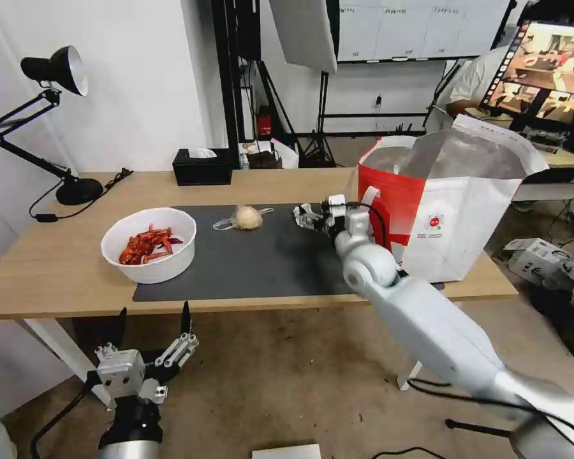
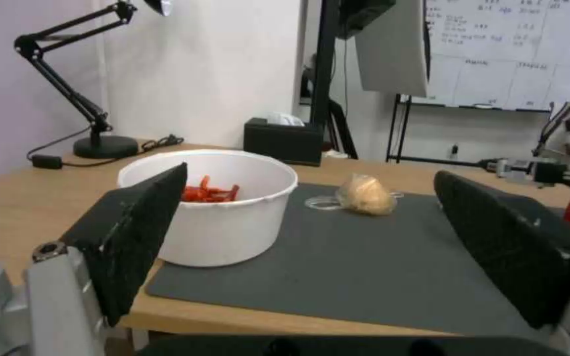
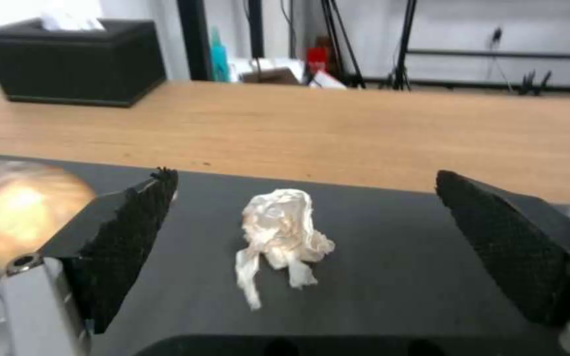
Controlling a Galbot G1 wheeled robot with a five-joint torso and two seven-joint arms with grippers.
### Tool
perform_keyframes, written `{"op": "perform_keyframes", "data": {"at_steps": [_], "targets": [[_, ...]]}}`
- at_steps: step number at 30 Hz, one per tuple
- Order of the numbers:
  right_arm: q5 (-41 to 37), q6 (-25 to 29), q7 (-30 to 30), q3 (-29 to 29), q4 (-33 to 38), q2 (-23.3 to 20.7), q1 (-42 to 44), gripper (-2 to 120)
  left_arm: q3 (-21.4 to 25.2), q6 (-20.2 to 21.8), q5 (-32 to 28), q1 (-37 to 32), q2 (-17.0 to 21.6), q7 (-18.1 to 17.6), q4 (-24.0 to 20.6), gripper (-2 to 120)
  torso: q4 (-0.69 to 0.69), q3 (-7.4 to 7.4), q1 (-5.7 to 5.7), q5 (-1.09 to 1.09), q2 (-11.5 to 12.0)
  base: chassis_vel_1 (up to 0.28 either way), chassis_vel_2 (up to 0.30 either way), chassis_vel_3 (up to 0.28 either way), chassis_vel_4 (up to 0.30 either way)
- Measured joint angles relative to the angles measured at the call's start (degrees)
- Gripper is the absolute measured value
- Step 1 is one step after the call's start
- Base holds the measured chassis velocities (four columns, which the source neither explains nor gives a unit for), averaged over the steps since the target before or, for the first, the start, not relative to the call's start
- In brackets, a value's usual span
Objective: Pick up the trash from the table and place it into the takeout bag.
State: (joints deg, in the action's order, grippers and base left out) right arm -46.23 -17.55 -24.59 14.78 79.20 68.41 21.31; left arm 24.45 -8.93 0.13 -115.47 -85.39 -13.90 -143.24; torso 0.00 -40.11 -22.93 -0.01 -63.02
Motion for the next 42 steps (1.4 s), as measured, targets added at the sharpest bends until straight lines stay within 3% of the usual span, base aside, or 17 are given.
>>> {"op": "perform_keyframes", "data": {"at_steps": [9, 18, 24, 40, 42], "targets": [[-4.14, -1.12, -0.03, 1.33, -11.71, 6.44, -5.32, 100, 1.15, -0.18, -1.48, 1.03, 0.64, -0.2, 0.0, 100, 0.0, 0.0, 0.0, 0.0, 0.0, 0.0, 0.0, 0.0, 0.0], [-7.78, -2.4, -0.15, 1.15, -16.75, 9.43, -7.67, 94, 1.45, -0.23, -2.21, 1.95, 1.03, -0.23, 0.0, 100, 0.0, 0.01, 0.0, 0.0, 0.0, 0.0, 0.0, 0.0, 0.0], [-12.08, -4.62, -2.11, 0.29, -19.28, 11.2, -9.03, 68, 1.54, -0.17, -2.72, 2.39, 1.23, -0.25, 0.0, 100, 0.0, 0.01, 0.01, 0.0, 0.0, 0.0, 0.0, 0.0, 0.0], [-12.41, -5.03, -3.91, -1.0, -22.8, 13.65, -10.02, 16, 2.28, 0.06, -3.25, 2.68, 1.65, -0.25, 0.0, 100, 0.0, 0.01, 0.01, 0.0, 0.0, 0.0, 0.0, 0.0, 0.0], [-12.34, -4.92, -4.4, -0.96, -22.47, 13.41, -9.9, 4, 2.24, 0.07, -3.25, 2.69, 1.66, -0.25, 0.0, 100, 0.0, 0.01, 0.01, 0.01, -0.01, 0.0, 0.0, 0.0, 0.0]]}}
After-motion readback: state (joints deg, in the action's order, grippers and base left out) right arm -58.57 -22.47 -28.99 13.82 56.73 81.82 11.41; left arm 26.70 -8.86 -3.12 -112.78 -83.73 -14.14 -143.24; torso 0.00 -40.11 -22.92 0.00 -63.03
